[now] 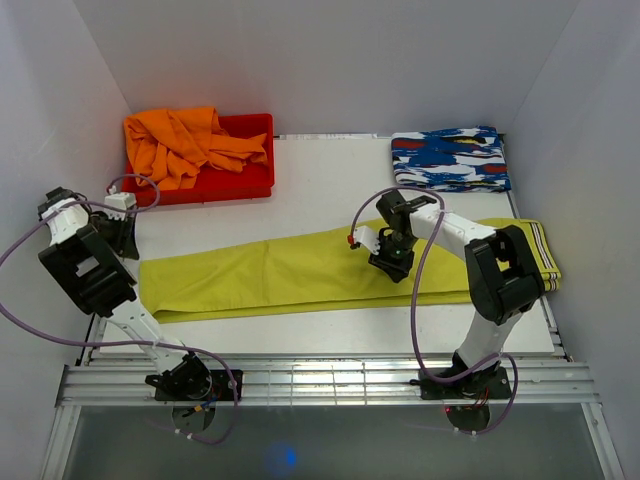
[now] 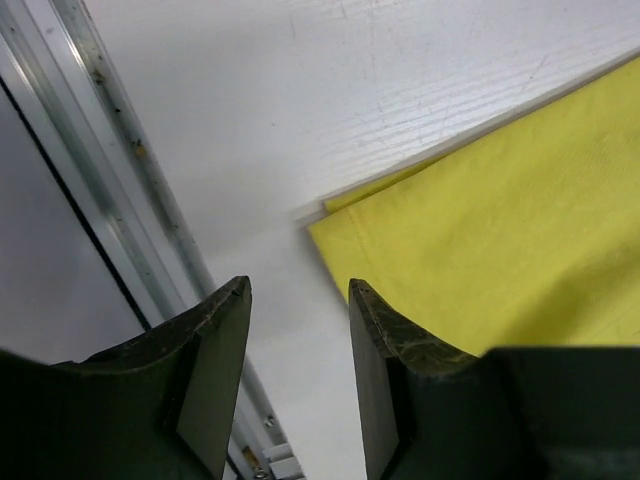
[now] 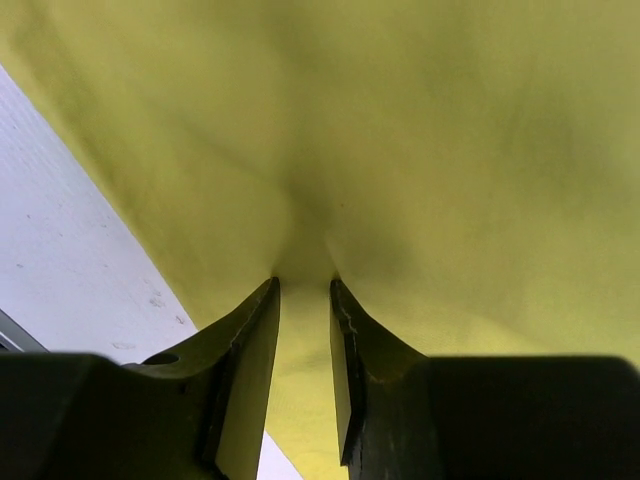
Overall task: Fold and stack the trousers
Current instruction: Fold the trousers
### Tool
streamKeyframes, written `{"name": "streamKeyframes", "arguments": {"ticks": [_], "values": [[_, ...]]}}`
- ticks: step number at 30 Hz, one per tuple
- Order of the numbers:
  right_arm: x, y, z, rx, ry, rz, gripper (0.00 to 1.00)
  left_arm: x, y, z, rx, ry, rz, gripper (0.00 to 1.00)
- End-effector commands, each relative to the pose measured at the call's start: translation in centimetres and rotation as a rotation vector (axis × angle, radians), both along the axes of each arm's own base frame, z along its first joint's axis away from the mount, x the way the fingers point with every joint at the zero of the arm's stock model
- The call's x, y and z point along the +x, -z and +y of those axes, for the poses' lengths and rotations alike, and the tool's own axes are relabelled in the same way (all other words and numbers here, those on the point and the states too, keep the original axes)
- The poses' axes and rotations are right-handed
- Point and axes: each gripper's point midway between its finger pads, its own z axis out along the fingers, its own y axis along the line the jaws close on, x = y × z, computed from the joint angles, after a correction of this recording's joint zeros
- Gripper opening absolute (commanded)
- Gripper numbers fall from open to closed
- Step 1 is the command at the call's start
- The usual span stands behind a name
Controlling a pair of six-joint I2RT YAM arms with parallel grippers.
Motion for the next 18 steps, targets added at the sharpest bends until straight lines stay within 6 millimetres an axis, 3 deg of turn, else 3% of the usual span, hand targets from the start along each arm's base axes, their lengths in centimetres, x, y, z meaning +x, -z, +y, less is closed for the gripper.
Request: {"name": "streamKeyframes", "arguments": {"ticks": [1,5,11,14,18], "values": [[0.6,-1.1,1.5,0.042,0.047,0.007,0.33,-0.7,-0.3,-1.8,-0.07,-0.082,0.009,0.55],[0.8,-1.3,1.8,0.035,0.062,0.022,0.32,-2.2,1.8,-2.9,-0.093,-0.105,0.054,0.56],[0.5,-1.3,1.4,0.013,0.04,0.032,0.31,-2.3,2.8,-4.9,-0.178,-0.102,0.031,0.39],[0.2,-1.8,1.5,0.03,0.027,0.031,0.31,-1.6,2.5,-5.2,-0.201,-0.106,0.008,0.24],[-0.2,-3.3,2.3,0.078,-0.004,0.005,0.27,-0.5,0.5,-4.5,-0.17,-0.095,-0.054,0.06]]}}
